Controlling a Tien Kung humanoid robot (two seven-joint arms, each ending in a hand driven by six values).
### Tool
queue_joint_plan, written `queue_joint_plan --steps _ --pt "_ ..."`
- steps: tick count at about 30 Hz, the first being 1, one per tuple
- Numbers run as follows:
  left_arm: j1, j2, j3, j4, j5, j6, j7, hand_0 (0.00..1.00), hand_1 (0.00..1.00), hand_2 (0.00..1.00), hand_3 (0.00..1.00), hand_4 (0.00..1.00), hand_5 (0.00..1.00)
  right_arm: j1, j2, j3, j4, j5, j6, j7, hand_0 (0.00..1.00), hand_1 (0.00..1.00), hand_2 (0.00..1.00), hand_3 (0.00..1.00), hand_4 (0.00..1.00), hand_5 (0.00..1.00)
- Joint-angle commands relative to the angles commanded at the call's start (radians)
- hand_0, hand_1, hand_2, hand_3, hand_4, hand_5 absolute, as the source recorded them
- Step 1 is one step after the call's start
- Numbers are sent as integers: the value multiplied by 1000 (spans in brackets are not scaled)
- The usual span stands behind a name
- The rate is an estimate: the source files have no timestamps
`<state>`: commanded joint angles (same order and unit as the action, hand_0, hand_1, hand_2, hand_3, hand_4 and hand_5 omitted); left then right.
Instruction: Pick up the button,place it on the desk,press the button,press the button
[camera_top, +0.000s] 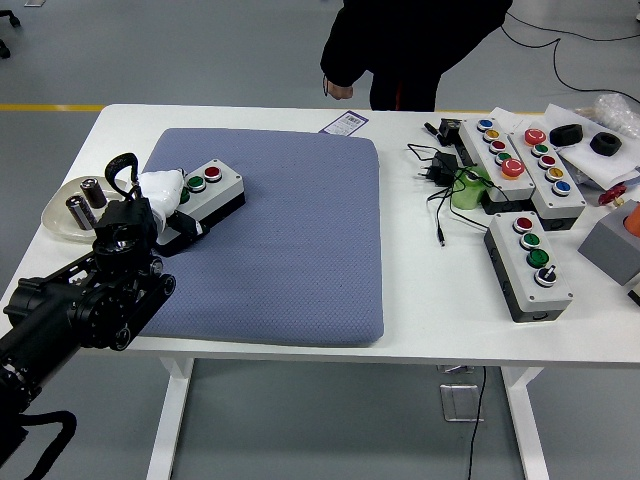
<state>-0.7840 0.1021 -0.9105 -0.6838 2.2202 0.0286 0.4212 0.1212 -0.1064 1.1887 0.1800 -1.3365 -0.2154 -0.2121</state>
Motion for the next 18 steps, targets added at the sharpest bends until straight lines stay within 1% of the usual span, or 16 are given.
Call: queue_joint_plan --steps 3,5,6,8,9,11,12,13,17,18 --pt "1 7 -2 -17 1 21 -10 276 252 295 461 453 2 0 0 1 0 -1 0 0 747 688 707 580 180 127" --pt "2 11 3 -26 -11 53 0 276 252 295 461 453 2 0 0 1 0 0 0 0 747 688 707 580 180 127" --pt "2 14 5 -30 -23 94 8 89 131 217 401 212 2 0 0 0 0 0 0 -1 747 688 707 580 180 127" --pt "2 18 7 -34 -35 140 7 89 131 217 401 212 2 0 0 2 0 -1 0 -1 747 688 707 580 180 127" --pt "2 22 8 -37 -42 154 3 89 131 217 401 212 2 0 0 2 0 -1 0 -1 747 688 707 580 180 127" --pt "4 28 10 -45 -49 169 -9 89 131 217 401 212 2 0 0 1 0 1 0 -1 747 688 707 580 180 127" --pt "5 31 11 -49 -52 174 -18 51 100 190 382 153 2 0 0 1 0 1 0 -1 747 688 707 580 180 127" --pt "6 34 13 -52 -54 178 -28 51 100 190 382 153 2 -1 0 2 0 2 0 -1 747 688 707 580 180 127" --pt "12 59 40 -83 -86 184 -123 51 100 190 382 153 2 -1 0 4 0 -2 0 -1 747 688 707 580 180 127" --pt "14 73 57 -98 -95 182 -156 45 94 176 374 128 2 -2 1 5 0 -1 -1 -1 747 688 707 580 180 127"
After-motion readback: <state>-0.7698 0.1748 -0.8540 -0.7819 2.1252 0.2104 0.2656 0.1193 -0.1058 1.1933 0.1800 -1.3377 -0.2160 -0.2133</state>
